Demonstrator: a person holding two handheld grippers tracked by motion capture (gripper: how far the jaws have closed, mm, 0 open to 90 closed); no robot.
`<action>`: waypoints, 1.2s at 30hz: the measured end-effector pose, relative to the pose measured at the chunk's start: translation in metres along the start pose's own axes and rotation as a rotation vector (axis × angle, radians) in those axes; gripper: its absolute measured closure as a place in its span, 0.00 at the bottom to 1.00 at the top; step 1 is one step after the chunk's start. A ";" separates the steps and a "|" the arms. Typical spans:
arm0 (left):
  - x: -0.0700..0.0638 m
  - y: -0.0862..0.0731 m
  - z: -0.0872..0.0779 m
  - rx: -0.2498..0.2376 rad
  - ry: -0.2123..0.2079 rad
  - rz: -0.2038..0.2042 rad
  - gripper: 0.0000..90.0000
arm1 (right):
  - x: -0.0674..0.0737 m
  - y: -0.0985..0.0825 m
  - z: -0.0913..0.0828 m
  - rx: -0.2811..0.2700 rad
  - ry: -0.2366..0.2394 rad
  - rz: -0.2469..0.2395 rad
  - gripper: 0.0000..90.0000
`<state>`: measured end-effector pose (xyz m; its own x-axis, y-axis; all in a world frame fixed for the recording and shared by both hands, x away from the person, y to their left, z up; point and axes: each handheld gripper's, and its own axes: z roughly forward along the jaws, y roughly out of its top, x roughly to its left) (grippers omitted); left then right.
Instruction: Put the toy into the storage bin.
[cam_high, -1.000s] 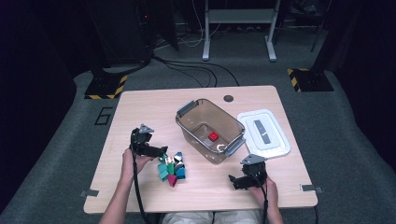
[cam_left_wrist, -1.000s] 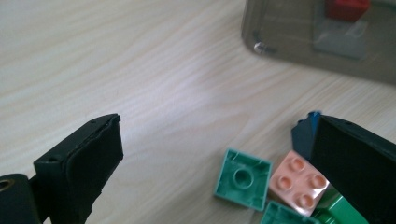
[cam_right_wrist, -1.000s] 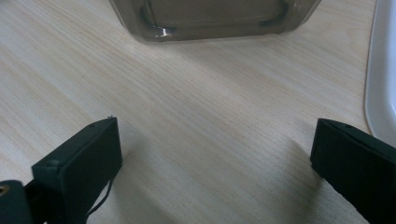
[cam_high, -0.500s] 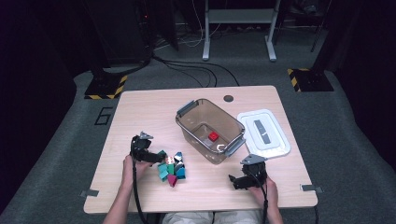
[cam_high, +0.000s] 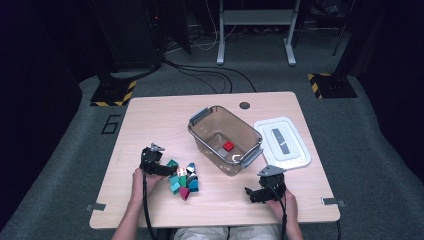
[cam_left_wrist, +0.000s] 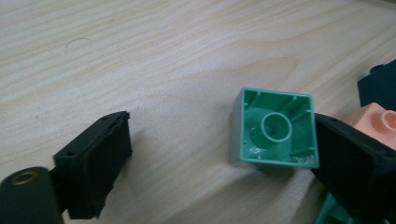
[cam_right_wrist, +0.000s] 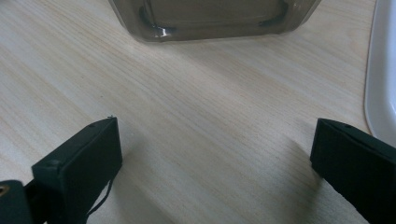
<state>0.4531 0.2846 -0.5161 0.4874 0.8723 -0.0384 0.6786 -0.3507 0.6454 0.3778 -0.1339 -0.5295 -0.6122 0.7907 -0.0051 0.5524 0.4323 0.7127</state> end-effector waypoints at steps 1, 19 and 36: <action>-0.001 -0.001 -0.001 -0.010 0.000 0.015 0.21 | 0.000 0.000 0.000 0.000 0.000 0.003 0.02; -0.004 -0.004 -0.007 -0.034 -0.009 0.068 0.65 | 0.000 0.000 0.000 0.000 -0.001 -0.001 0.02; -0.006 0.011 -0.029 -0.079 -0.012 0.090 0.65 | 0.000 0.000 0.000 0.000 -0.001 0.001 0.02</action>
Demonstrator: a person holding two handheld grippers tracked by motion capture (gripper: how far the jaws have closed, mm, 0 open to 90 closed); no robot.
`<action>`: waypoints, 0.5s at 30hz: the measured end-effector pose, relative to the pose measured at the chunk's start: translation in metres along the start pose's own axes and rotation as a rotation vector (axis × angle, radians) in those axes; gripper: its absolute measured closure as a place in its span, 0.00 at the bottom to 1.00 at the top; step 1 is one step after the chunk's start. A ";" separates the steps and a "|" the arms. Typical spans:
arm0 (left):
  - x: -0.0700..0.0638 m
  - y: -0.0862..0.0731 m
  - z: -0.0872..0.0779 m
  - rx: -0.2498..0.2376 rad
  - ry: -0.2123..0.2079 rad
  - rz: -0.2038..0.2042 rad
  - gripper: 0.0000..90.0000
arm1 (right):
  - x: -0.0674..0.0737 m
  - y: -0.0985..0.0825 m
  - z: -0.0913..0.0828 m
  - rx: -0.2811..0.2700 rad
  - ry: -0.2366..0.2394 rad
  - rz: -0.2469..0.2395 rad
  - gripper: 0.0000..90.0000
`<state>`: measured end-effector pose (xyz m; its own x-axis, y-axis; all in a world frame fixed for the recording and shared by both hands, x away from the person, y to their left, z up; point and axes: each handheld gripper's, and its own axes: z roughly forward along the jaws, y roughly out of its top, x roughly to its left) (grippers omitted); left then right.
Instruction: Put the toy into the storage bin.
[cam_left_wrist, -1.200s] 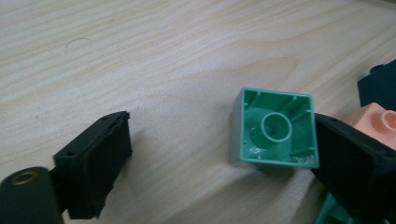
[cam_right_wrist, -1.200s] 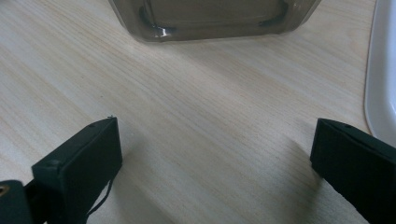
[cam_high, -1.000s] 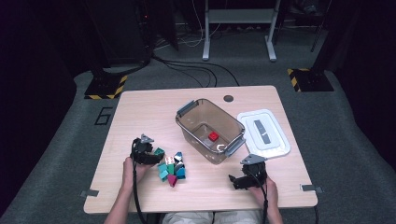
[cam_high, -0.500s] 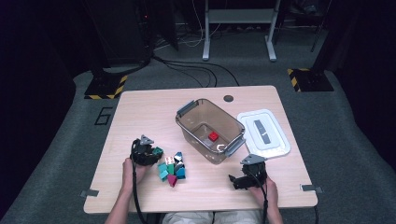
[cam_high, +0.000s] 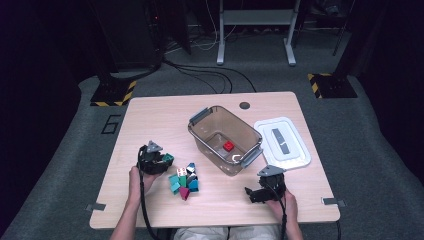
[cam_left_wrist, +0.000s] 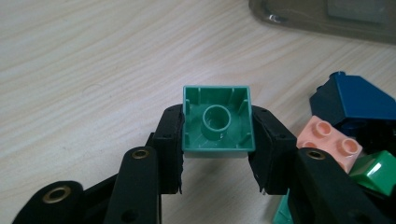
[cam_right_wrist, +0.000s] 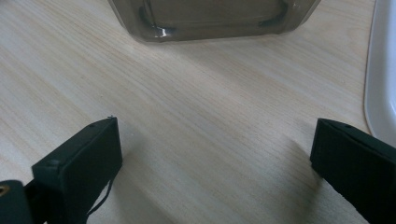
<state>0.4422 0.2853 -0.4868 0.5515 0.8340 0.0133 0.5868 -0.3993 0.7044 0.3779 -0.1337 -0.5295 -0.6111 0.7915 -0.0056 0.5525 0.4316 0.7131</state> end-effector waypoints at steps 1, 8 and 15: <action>0.000 0.001 -0.001 -0.003 0.001 -0.001 0.65 | 0.000 0.000 0.000 0.000 0.000 0.000 0.02; -0.001 0.009 -0.006 -0.013 -0.003 0.006 0.65 | 0.000 0.000 0.000 0.000 0.000 0.000 0.02; 0.000 0.018 -0.016 -0.028 -0.005 0.014 0.65 | 0.000 0.000 0.000 0.000 0.001 -0.001 0.02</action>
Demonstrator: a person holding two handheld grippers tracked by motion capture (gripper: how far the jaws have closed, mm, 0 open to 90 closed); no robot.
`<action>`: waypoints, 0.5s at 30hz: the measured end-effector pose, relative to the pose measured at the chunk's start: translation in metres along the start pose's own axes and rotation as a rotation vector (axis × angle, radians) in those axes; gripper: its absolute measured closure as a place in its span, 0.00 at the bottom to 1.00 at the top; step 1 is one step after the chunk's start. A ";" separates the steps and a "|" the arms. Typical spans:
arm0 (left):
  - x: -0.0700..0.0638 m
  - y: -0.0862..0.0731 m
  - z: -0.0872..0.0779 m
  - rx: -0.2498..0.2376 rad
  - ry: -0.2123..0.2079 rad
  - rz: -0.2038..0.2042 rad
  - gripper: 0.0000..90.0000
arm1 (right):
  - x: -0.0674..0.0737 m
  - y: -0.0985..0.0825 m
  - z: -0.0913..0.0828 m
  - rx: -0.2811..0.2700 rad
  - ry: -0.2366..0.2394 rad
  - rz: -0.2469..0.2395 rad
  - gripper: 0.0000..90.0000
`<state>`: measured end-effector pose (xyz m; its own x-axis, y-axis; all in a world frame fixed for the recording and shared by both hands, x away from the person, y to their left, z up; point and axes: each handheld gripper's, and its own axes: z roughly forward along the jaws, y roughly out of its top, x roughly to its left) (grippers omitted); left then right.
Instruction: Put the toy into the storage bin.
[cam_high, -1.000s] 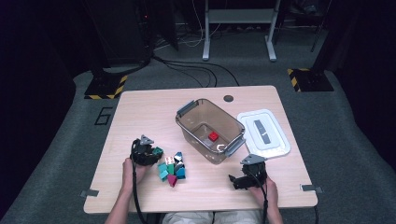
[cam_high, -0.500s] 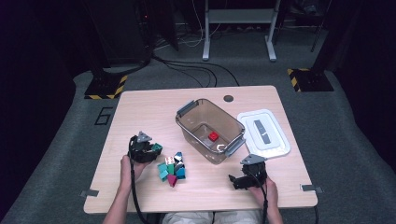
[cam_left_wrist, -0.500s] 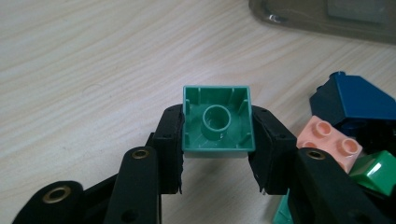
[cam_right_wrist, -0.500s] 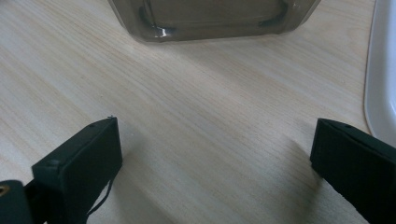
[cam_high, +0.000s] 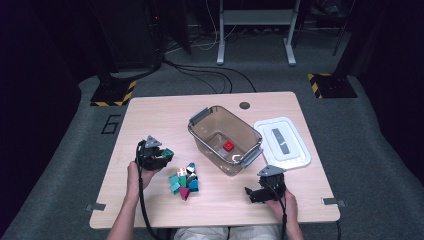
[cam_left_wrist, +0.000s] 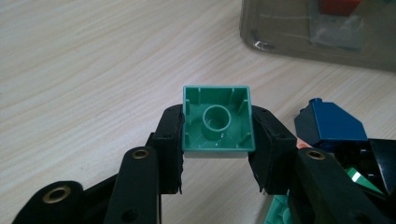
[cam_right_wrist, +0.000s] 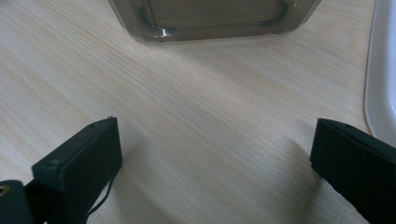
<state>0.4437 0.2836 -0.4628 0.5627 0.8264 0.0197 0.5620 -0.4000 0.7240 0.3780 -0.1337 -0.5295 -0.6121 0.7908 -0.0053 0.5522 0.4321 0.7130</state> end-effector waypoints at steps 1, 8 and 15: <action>0.000 0.001 -0.001 -0.004 -0.001 -0.001 0.65 | 0.000 0.000 0.000 0.000 0.000 0.000 0.02; 0.000 0.013 -0.005 -0.002 0.001 0.029 0.65 | 0.000 0.000 0.000 0.000 0.000 0.000 0.02; -0.003 0.025 -0.010 -0.005 -0.001 0.046 0.65 | 0.000 0.000 0.000 -0.001 0.000 0.000 0.02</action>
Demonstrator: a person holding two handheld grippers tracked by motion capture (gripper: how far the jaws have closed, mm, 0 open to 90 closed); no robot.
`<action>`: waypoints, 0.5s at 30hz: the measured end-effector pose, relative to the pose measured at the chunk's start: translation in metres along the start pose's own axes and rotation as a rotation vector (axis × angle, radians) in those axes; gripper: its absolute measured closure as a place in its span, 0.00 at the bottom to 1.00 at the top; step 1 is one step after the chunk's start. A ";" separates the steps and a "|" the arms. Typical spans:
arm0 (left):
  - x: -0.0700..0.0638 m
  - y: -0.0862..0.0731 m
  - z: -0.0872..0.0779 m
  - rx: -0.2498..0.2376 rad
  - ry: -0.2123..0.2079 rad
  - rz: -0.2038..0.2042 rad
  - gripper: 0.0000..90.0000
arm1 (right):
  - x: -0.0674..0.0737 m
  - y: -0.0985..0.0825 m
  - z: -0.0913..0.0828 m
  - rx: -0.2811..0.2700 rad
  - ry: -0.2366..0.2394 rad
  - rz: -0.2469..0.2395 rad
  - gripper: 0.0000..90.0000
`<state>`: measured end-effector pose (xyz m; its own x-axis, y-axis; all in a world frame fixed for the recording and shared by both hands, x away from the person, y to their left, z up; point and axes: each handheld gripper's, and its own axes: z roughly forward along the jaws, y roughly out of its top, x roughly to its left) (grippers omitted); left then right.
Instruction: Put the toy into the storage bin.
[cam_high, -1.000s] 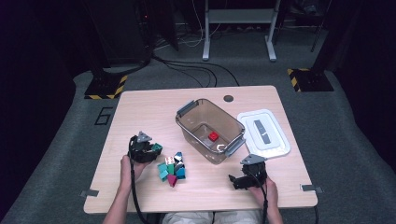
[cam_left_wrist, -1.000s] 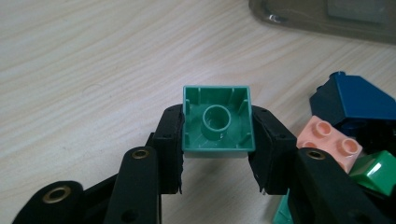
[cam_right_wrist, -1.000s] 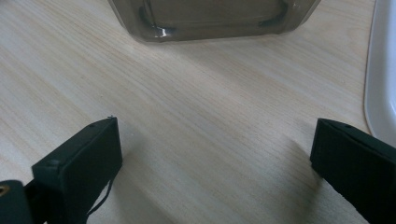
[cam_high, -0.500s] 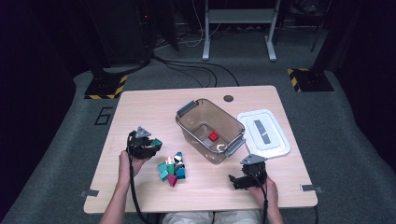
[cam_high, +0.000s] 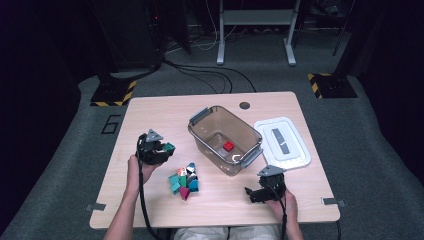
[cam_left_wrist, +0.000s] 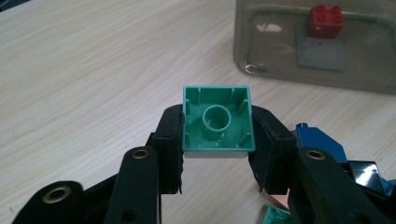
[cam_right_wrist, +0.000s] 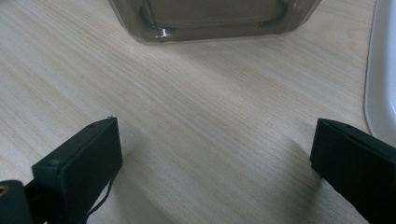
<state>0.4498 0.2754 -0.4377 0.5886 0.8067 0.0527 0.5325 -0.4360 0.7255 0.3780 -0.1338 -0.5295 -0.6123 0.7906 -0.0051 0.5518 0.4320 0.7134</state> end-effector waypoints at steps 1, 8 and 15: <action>-0.001 0.001 0.000 -0.004 0.001 -0.001 0.65 | 0.000 0.000 0.000 0.000 0.000 0.000 0.02; -0.001 0.011 -0.004 -0.012 0.007 0.019 0.65 | 0.000 0.000 0.000 0.000 0.000 0.000 0.02; -0.004 0.022 -0.009 -0.024 0.008 0.033 0.65 | 0.000 0.000 0.000 0.000 0.000 0.000 0.02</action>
<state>0.4538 0.2667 -0.4158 0.6011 0.7949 0.0824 0.4977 -0.4530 0.7396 0.3780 -0.1338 -0.5295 -0.6125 0.7904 -0.0053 0.5516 0.4323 0.7133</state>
